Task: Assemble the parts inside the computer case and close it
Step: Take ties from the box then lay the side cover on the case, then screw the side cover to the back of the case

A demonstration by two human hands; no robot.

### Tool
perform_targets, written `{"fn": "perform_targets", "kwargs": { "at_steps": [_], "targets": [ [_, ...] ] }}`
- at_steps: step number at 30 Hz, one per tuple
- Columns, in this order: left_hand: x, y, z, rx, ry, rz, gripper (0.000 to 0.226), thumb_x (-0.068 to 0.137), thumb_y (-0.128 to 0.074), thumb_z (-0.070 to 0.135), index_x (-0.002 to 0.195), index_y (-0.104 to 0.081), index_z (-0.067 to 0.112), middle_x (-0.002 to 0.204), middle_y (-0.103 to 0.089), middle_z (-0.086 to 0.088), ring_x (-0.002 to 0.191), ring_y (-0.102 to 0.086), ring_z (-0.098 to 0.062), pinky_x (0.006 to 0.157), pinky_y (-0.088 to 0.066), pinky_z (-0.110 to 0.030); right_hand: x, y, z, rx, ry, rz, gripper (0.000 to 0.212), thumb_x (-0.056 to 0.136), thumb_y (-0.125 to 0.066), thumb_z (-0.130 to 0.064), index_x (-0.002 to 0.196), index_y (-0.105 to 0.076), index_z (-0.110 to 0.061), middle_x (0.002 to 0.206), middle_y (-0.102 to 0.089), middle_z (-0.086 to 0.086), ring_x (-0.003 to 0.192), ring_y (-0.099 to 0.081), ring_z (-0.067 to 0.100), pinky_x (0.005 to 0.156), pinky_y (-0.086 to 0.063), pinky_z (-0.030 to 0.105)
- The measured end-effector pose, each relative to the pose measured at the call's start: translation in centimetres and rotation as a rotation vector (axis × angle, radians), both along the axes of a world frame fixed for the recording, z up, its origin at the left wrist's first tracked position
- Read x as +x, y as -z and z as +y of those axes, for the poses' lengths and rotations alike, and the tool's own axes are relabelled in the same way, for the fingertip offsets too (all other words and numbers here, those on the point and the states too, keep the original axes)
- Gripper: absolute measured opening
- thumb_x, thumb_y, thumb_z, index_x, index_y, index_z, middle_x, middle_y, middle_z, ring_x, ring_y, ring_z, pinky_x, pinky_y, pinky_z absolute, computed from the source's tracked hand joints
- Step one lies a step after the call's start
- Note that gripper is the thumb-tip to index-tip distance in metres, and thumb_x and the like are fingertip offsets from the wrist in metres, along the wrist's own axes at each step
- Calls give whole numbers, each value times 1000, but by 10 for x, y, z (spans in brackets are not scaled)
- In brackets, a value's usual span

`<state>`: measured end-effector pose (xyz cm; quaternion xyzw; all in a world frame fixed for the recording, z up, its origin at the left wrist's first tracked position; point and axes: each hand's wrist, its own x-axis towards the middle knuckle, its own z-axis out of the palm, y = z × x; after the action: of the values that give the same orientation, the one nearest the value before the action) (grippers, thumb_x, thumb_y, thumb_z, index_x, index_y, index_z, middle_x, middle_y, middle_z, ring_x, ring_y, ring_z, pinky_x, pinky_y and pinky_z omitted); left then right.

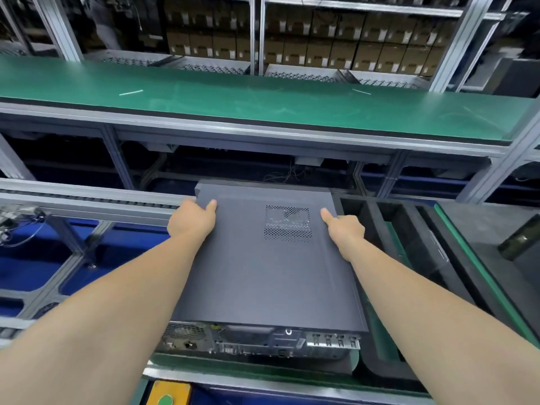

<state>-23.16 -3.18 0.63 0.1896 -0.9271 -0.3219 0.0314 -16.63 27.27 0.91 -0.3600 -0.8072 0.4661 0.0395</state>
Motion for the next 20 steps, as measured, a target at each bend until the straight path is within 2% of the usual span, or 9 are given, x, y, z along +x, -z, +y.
{"fn": "perform_targets", "kwargs": {
  "at_steps": [2,4,6,8,10,12,16,20],
  "targets": [
    [25,6,8,-143,173,163,60,98,-55,48,145,-37,16,153,-36,-19,123,-52,-42,97,-43,-46,17,3,-10,335,-151,-19,58,106,-52,-48,142,-52,-3,147,-52,21,129,-53,40,100,-47,44],
    [47,11,15,-282,360,215,58,100,-47,47,152,-29,30,163,-14,-16,142,-34,-39,117,-27,-53,37,8,-27,648,-390,31,54,111,-41,-33,156,-36,-3,163,-31,22,149,-32,40,119,-34,48],
    [64,12,14,-373,506,177,49,99,-38,56,146,-32,46,165,-14,-9,152,-19,-28,119,-12,-63,58,14,-44,784,-641,98,54,112,-33,-26,163,-27,-9,170,-21,17,157,-17,33,127,-19,45],
    [80,12,8,-428,573,105,51,94,-28,70,142,-33,55,164,-18,-3,154,-12,-23,116,-8,-69,76,18,-53,842,-789,65,56,112,-25,-32,165,-22,-15,173,-17,12,160,-11,28,130,-10,44],
    [105,13,0,-484,593,36,63,87,-17,82,146,-23,61,166,-16,0,155,-7,-25,115,-6,-72,99,15,-57,846,-857,10,61,112,-18,-42,168,-13,-20,175,-7,8,162,-3,24,131,-1,44],
    [126,14,-5,-530,582,-10,70,84,-10,86,150,-12,62,169,-10,4,156,-2,-26,115,-6,-72,115,15,-61,863,-876,-26,62,112,-13,-45,168,-6,-21,175,0,8,162,2,24,131,0,43],
    [169,17,-7,-535,538,-4,70,88,-3,79,154,-6,57,170,-2,5,156,1,-22,121,-1,-62,141,13,-79,859,-828,-33,60,113,-14,-37,168,-6,-14,174,0,15,161,1,31,131,-4,44],
    [210,29,-8,-528,492,138,60,101,-7,61,158,-15,46,170,-11,1,156,-7,-23,125,-5,-49,161,16,-117,857,-888,75,56,114,-21,-28,166,-16,-9,174,-9,17,161,-7,31,130,-10,42]
  ]
}}
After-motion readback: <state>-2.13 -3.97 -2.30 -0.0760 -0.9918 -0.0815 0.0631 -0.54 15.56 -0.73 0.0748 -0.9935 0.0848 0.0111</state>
